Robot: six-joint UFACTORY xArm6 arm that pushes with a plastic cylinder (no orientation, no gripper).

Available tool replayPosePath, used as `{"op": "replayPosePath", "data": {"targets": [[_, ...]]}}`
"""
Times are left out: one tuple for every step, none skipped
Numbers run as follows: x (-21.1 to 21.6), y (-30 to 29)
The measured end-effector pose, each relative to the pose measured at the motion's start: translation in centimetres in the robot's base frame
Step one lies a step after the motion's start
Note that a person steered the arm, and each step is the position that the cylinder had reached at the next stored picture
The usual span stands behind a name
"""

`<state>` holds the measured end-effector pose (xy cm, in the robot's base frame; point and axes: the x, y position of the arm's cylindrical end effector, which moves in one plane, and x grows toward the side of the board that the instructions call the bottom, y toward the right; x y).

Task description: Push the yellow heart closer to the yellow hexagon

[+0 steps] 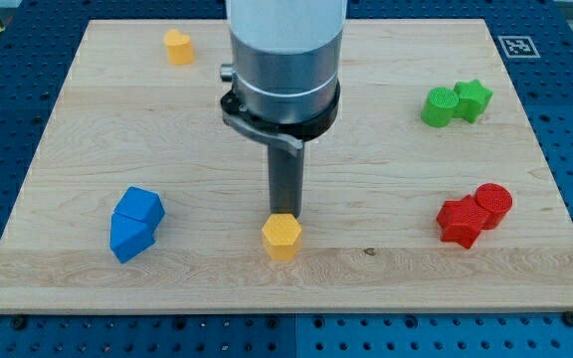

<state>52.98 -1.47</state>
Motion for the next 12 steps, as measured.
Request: {"op": "replayPosePath", "data": {"targets": [[-4.0,-4.7],[-8.5,-9.6],[-13.5,-13.2],[-18.4,-16.9],[-23.5,-21.5],[-28.8,-23.7],[-30.4,-20.5],[-29.3,-16.2],[-27.1,-12.7],[-24.6,-10.0],[-22.2,-7.7],[-19.7,-6.5]]}}
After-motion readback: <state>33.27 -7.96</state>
